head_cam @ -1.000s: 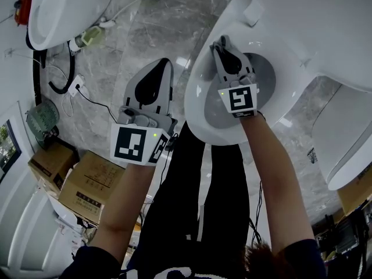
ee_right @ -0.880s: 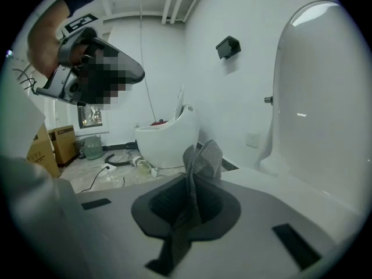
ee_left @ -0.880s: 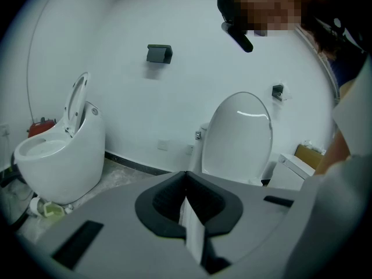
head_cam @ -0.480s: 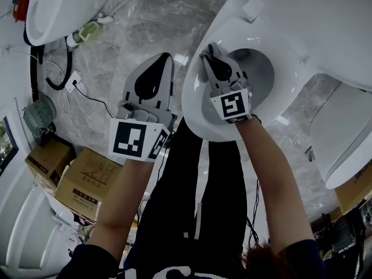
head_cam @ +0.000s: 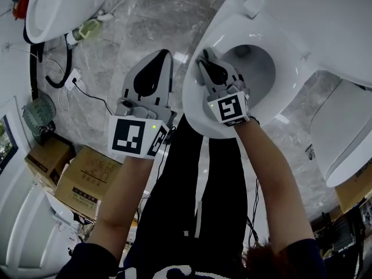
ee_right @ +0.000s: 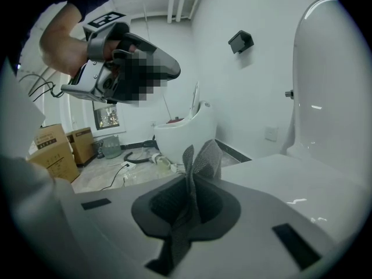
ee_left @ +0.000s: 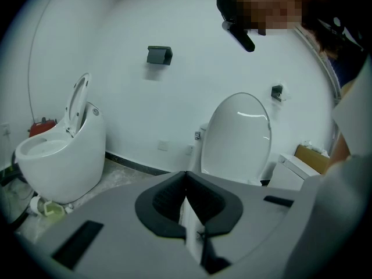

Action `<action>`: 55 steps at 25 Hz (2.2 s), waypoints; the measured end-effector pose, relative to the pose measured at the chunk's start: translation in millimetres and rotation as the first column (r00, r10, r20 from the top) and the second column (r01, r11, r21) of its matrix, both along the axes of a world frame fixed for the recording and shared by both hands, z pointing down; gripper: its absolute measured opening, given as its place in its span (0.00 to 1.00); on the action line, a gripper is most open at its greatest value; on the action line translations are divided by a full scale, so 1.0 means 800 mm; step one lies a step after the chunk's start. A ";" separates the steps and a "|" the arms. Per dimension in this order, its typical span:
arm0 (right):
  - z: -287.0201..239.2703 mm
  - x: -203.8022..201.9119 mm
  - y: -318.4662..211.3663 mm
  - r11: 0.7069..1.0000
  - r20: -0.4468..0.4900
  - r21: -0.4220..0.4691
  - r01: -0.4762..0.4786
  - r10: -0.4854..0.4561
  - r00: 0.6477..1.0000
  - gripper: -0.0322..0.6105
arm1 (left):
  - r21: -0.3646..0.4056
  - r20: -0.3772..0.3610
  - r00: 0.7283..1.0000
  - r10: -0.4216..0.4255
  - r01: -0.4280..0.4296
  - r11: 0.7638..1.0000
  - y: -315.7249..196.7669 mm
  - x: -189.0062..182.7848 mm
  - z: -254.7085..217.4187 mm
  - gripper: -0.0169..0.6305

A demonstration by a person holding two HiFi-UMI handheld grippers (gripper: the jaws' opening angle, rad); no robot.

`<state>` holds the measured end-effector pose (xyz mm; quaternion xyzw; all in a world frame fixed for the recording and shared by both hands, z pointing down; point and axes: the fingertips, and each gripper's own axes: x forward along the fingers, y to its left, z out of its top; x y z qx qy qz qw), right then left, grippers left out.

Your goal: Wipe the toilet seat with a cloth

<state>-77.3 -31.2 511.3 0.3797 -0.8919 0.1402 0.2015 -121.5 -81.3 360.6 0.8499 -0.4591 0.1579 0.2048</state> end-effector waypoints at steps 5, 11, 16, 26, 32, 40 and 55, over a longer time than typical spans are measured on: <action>-0.001 -0.011 0.015 0.999 0.010 -0.006 0.047 -0.047 0.999 0.08 | -0.002 -0.001 1.000 0.001 -0.001 1.000 0.005 -0.002 0.002 0.04; 0.000 -0.034 0.043 0.989 0.029 -0.007 0.146 -0.146 0.989 0.08 | -0.007 0.002 1.000 -0.005 0.005 1.000 0.009 -0.009 0.004 0.04; -0.003 -0.057 0.072 0.964 0.017 0.012 0.266 -0.266 0.964 0.08 | -0.004 0.003 1.000 -0.005 0.005 1.000 0.011 -0.014 0.003 0.04; -0.003 -0.073 0.106 0.913 0.024 0.013 0.408 -0.408 0.913 0.09 | -0.006 0.007 1.000 -0.008 0.008 1.000 0.014 -0.017 0.004 0.04; -0.003 -0.075 0.115 0.896 0.015 0.015 0.443 -0.443 0.896 0.09 | -0.006 0.010 1.000 -0.009 0.010 1.000 0.015 -0.018 0.005 0.04; -0.003 -0.081 0.136 0.848 0.017 0.007 0.529 -0.529 0.848 0.09 | -0.007 0.010 1.000 -0.010 0.010 1.000 0.015 -0.018 0.004 0.04; -0.003 -0.090 0.190 0.751 0.019 -0.008 0.660 -0.660 0.751 0.09 | -0.001 0.003 1.000 0.005 -0.005 1.000 0.019 -0.012 0.001 0.04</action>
